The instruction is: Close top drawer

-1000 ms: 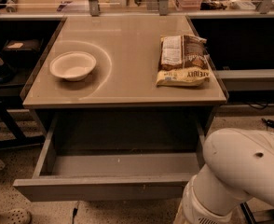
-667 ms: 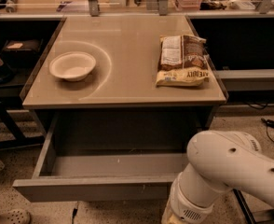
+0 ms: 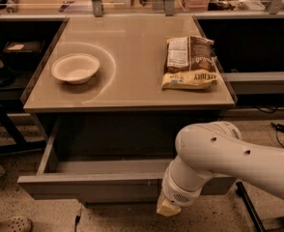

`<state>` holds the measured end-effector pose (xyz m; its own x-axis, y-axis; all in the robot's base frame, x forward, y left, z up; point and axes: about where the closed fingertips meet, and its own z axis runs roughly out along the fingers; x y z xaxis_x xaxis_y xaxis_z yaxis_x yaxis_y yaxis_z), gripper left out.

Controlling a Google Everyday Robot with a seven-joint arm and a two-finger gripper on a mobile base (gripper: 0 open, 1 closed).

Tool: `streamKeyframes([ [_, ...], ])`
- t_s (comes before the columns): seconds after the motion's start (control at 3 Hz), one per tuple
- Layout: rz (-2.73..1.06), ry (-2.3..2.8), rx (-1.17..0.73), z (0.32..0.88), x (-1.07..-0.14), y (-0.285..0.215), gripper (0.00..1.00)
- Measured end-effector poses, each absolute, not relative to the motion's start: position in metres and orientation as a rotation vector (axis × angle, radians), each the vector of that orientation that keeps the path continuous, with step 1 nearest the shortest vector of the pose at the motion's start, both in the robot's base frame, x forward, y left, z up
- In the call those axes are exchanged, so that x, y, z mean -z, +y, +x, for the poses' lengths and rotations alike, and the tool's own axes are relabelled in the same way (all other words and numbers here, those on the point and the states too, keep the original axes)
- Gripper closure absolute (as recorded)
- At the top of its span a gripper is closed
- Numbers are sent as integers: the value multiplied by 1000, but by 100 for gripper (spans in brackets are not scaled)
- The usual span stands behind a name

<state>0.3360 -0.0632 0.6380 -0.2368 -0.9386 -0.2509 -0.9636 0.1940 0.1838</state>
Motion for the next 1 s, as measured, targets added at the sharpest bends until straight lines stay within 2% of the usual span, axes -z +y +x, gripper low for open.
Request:
streamKeyframes([
  [0.67, -1851, 2374, -477, 334, -627, -57, 100],
  [1.0, -1753, 2383, -422, 361, -620, -55, 100],
])
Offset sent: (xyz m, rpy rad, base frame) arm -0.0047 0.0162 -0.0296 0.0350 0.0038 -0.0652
